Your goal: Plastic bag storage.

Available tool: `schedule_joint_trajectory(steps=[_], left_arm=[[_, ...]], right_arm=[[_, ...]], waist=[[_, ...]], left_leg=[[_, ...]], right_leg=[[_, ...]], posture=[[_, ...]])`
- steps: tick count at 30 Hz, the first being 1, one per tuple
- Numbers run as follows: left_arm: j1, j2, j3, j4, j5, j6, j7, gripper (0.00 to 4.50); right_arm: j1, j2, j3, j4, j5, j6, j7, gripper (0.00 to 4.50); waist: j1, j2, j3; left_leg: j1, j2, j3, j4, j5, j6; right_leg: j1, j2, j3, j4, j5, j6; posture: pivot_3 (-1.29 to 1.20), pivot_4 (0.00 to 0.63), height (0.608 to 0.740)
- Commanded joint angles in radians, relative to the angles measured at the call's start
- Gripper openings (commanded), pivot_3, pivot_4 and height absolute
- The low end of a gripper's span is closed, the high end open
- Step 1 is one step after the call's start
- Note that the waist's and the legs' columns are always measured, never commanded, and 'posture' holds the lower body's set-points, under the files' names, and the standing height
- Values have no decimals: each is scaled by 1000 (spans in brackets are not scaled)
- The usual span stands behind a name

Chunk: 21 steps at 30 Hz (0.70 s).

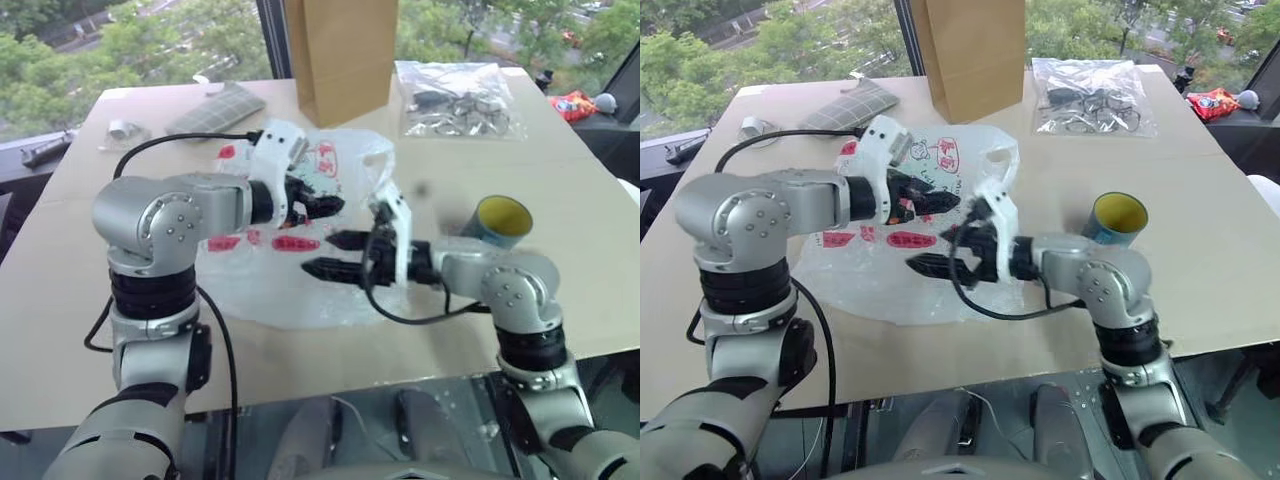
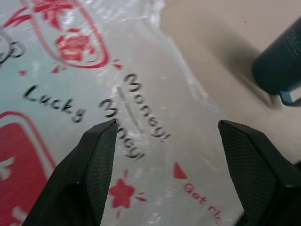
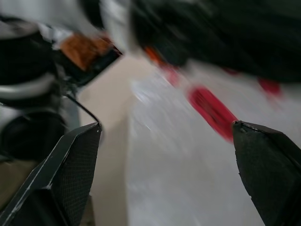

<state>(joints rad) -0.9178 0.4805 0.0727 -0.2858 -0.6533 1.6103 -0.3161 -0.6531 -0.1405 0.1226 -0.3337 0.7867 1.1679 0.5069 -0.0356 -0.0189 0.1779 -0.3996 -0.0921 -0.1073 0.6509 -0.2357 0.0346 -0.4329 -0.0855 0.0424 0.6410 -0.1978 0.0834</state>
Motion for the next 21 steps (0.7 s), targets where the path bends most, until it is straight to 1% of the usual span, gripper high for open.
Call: schedule_joint_trajectory(steps=[1,5,6,8,9,11,14,16,17,18,19,21], left_arm=[[-52,-33,-2,10,-6,4,30,3505],[-60,-32,-32,17,23,4,35,3505],[-61,-42,-40,25,31,0,36,3505],[-59,-60,-89,49,53,-28,43,3505],[-55,-68,-118,60,69,-42,49,3505],[-40,-60,-198,69,110,-93,51,3505],[-35,-76,-291,100,164,-184,39,3505],[-29,-73,-362,128,216,-258,32,3505],[-19,-65,-396,139,241,-296,24,3505],[1,-35,-447,146,285,-354,18,3505],[25,-12,-462,152,311,-403,8,3505],[64,26,-453,168,350,-501,-14,3505]], right_arm=[[-22,19,5,-10,5,-28,-4,4500],[-15,-5,10,-38,-14,-37,-17,4500],[-2,-53,13,-77,-26,-43,-5,4500],[55,-209,7,-205,-57,-57,43,4500],[90,-281,-11,-271,-64,-68,68,4500],[153,-374,-71,-362,-37,-66,77,4500],[231,-465,-124,-440,-34,-73,64,4500],[261,-501,-118,-448,-74,-84,39,4500],[270,-514,-92,-437,-115,-101,22,4500],[263,-524,-27,-406,-184,-134,1,4500],[243,-519,47,-361,-249,-165,-17,4500],[207,-489,161,-269,-347,-230,-32,4500]], waist=[[0,0,0],[-4,0,0],[-4,0,0],[-1,0,0],[12,0,0],[24,0,0],[24,0,0],[20,0,0],[19,0,0],[18,0,0],[16,0,0],[7,0,0]], left_leg=[[0,0,0,0,0,0],[0,0,1,0,0,0],[0,0,0,0,0,0],[0,0,0,0,0,0],[0,-1,0,0,0,0],[-2,-3,-1,0,0,1],[-2,-2,0,0,-1,1],[-2,-1,0,0,-1,1],[-1,0,2,0,-1,1],[-1,0,2,0,-1,1],[0,0,3,0,-1,1],[3,2,7,0,-1,1]], right_leg=[[0,0,0,0,0,0],[0,0,1,0,0,0],[0,0,0,0,0,0],[0,0,0,0,0,0],[0,0,0,0,0,0],[1,-2,-1,-3,0,1],[1,-2,-1,-4,0,1],[1,-2,-1,-4,0,1],[1,-1,0,-4,0,1],[1,-1,1,-3,0,1],[1,-1,1,-3,0,1],[1,0,4,-2,0,1]], posture=[[0,150,740],[0,150,740],[0,150,740],[0,150,740],[0,150,740],[0,150,740],[0,150,740],[0,150,740],[0,150,740],[0,150,740],[0,150,740],[0,150,740]])
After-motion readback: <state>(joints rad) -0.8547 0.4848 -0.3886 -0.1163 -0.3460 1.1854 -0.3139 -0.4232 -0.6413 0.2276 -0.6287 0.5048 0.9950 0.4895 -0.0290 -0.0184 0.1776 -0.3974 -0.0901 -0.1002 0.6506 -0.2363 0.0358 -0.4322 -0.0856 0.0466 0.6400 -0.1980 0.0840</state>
